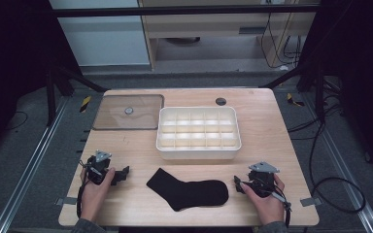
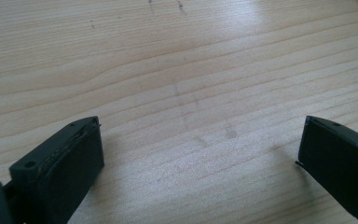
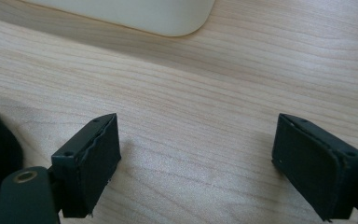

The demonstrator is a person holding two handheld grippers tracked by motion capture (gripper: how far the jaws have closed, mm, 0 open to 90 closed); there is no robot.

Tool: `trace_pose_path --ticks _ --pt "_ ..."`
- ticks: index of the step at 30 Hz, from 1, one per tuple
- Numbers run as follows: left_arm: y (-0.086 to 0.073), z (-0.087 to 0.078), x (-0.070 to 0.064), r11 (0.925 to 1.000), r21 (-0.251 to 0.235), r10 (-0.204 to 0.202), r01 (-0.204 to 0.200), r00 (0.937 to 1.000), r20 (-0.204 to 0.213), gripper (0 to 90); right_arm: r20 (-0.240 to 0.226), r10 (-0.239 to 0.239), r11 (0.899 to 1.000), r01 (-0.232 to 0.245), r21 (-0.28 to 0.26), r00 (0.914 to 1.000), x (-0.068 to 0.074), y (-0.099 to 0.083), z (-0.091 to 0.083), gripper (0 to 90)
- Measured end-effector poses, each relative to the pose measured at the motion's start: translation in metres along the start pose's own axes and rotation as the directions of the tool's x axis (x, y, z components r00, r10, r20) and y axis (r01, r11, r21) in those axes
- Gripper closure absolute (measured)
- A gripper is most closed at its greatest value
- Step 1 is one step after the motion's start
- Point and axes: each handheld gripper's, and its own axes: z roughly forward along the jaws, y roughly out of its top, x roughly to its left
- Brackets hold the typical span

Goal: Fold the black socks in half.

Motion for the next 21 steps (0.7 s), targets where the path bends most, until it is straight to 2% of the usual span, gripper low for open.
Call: trace_pose_path --ticks 3,5,6,9,10,11,12,13,14,16,19,20,21 --pt "0.000 0.000 0.000 1.0000 -0.004 0.002 -0.001 1.0000 0.010 0.0 -0.002 -0.001 1.000 0.001 -0.003 1.0000 0.000 0.000 0.000 16.7" --pt "0.000 -0.003 0.000 0.9997 -0.015 -0.018 0.019 0.9986 0.050 0.4 -0.008 -0.002 1.000 0.002 -0.002 1.0000 0.001 0.000 -0.001 18.9" --pt "0.001 -0.007 -0.001 0.9991 -0.034 -0.023 0.026 0.9965 0.080 4.7 -0.007 -0.008 1.000 0.008 0.000 0.9999 0.001 0.000 -0.002 21.7" --pt "0.003 -0.011 -0.005 0.9990 -0.045 -0.001 0.006 0.9960 0.090 4.2 -0.016 -0.011 1.000 0.011 0.004 0.9998 0.001 0.000 -0.003 25.3" --pt "0.005 -0.015 -0.010 0.9988 -0.049 0.011 -0.005 0.9927 0.120 4.4 -0.023 -0.014 1.000 0.014 0.002 0.9996 0.001 0.000 -0.004 29.2" --pt "0.005 -0.015 -0.010 0.9988 -0.049 0.011 -0.005 0.9927 0.120 5.0 -0.023 -0.014 1.000 0.014 0.002 0.9996 0.001 0.000 -0.004 29.2" --pt "0.005 -0.016 -0.013 0.9988 -0.047 0.016 -0.009 0.9902 0.139 5.8 -0.062 0.015 1.000 -0.015 0.003 0.9980 0.001 0.001 -0.007 35.1" --pt "0.005 -0.018 -0.019 0.9989 -0.046 0.021 -0.013 0.9856 0.168 6.1 -0.079 0.021 1.000 -0.022 -0.002 0.9966 0.001 0.001 -0.008 36.2" --pt "0.005 -0.018 -0.019 0.9989 -0.046 0.021 -0.013 0.9856 0.168 6.2 -0.079 0.021 1.000 -0.022 -0.002 0.9966 0.001 0.001 -0.008 36.2" --pt "0.006 -0.023 -0.028 0.9981 -0.048 0.047 -0.038 0.9797 0.195 6.3 -0.112 0.021 1.000 -0.021 -0.004 0.9935 0.004 0.003 -0.014 41.3" --pt "0.006 -0.024 -0.033 0.9979 -0.048 0.053 -0.044 0.9771 0.206 6.9 -0.130 0.022 1.000 -0.022 0.001 0.9912 0.007 0.005 -0.017 42.4" --pt "0.006 -0.025 -0.036 0.9984 -0.034 0.051 -0.045 0.9729 0.225 7.3 -0.141 0.020 1.000 -0.019 0.009 0.9898 0.009 0.005 -0.018 42.8" --pt "0.006 -0.025 -0.037 0.9984 -0.024 0.055 -0.051 0.9723 0.227 7.9 -0.143 0.015 1.000 -0.014 0.013 0.9896 0.010 0.005 -0.018 42.6"
